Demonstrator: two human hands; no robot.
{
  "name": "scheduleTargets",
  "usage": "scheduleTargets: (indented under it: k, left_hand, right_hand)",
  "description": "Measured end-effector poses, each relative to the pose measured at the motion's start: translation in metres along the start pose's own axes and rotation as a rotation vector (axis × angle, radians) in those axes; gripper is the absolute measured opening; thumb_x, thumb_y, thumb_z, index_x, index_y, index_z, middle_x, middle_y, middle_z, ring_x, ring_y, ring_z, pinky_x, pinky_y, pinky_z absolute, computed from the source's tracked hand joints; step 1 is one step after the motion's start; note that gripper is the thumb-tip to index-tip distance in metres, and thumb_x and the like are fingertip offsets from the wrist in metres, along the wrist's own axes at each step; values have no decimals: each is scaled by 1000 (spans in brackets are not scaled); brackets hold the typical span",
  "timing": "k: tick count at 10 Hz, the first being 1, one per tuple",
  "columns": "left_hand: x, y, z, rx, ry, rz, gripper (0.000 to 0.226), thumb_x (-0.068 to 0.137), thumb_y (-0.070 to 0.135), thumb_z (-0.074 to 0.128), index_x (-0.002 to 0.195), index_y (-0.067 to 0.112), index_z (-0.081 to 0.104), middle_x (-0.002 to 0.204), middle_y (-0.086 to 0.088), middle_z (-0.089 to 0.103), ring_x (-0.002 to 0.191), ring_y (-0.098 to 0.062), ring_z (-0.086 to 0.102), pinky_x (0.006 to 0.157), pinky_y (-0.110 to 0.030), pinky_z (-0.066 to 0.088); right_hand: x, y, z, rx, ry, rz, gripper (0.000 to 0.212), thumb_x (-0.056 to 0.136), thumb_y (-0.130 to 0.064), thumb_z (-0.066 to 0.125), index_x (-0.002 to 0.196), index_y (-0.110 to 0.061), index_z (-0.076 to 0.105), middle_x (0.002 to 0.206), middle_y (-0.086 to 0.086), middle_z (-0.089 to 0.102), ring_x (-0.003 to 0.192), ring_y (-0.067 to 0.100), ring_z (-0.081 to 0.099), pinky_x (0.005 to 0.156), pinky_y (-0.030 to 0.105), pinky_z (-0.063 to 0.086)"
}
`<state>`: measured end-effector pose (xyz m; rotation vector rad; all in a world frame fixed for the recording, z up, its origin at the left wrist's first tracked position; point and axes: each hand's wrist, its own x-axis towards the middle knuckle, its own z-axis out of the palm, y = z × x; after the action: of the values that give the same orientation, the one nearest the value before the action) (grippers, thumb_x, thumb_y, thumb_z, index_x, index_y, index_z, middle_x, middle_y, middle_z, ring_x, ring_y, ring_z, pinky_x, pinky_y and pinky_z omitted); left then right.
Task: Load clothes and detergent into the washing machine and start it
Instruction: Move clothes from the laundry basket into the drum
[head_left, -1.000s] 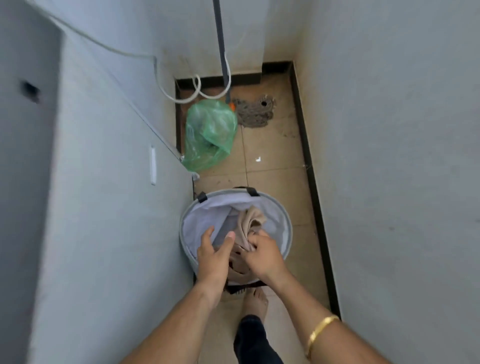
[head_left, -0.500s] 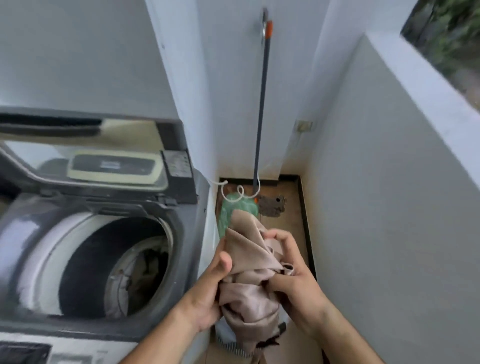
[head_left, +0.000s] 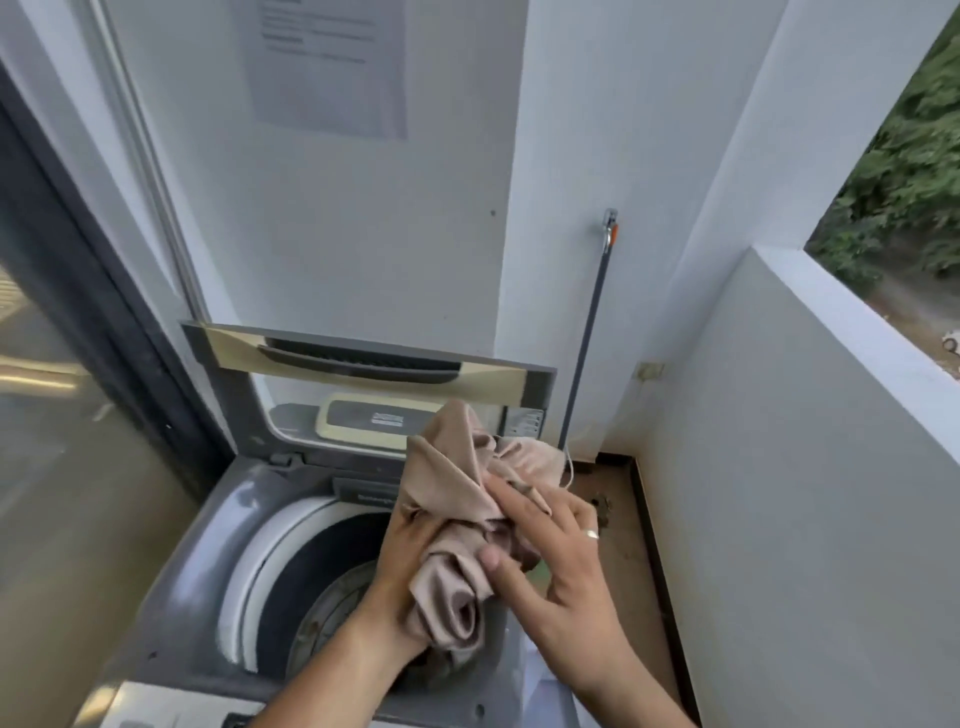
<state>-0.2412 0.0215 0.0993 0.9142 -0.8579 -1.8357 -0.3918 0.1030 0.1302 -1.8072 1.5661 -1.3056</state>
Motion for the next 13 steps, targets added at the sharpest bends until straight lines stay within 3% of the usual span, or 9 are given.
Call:
scheduleTargets:
  k: [1,2,3,5,7,9,11,12,13]
  left_hand:
    - [-12,39,-34,-239,-96,-185,105,58,61,106,143,14,65,122,0,76,82,0,85,71,-21,68]
    - [-21,58,-45,-224,-177,-124,43,112,17,58,152,2,66,122,-12,79,90,-8,87,72,-24,69]
    - [-17,83,-49,28,-202,-26,51,87,30,86,132,7,81,126,-39,76,112,-39,78,85,-40,69]
    - [-15,109,-89,335,-357,-37,94,77,23,98,154,44,47,141,-6,75,133,-28,74,105,-44,67]
    - [-17,78,-96,521,-245,-25,81,97,-14,77,128,60,70,82,-7,79,57,-20,71,44,-30,54]
    - [-3,54,-113,259,35,-110,32,110,1,60,124,20,82,91,-10,83,67,-18,75,52,-28,53]
    - [17,40,-161,323,-122,-385,61,102,-8,53,137,40,70,116,-10,82,99,-21,80,71,-38,66]
    - [27,17,-200,821,-176,-333,58,104,28,73,154,45,51,134,5,76,130,-19,71,111,-48,62]
    - [28,-20,-244,1507,-153,-159,46,105,57,65,145,36,55,143,12,64,133,-16,66,107,-45,60]
  right_hand:
    - [11,-18,26,323,-101,150,84,94,-40,81,164,-53,38,171,-22,37,162,2,33,132,28,31]
    - [17,-35,52,542,-53,167,80,96,-10,83,163,-35,47,169,-17,50,157,9,47,126,31,44]
    - [28,-49,71,609,80,207,62,93,12,76,144,-21,67,148,-10,72,139,14,67,109,25,57]
    - [42,-61,83,770,228,453,39,88,20,73,109,-12,82,104,20,81,97,35,76,84,43,65]
    - [45,-71,102,726,106,567,13,110,-5,58,117,-2,70,76,22,73,58,36,68,50,36,56]
    - [37,-33,128,397,-196,379,96,91,-13,81,160,-62,35,167,-1,44,154,23,49,127,53,45]
    - [34,34,167,-90,-355,294,92,83,-37,95,154,-62,44,164,-15,37,153,4,40,130,31,36]
    - [29,71,192,-167,-330,340,64,85,-26,91,143,-41,67,149,-15,53,138,6,54,122,32,47]
    - [24,106,224,-244,-416,469,50,90,-26,82,138,-35,73,144,-14,54,132,14,60,114,24,47]
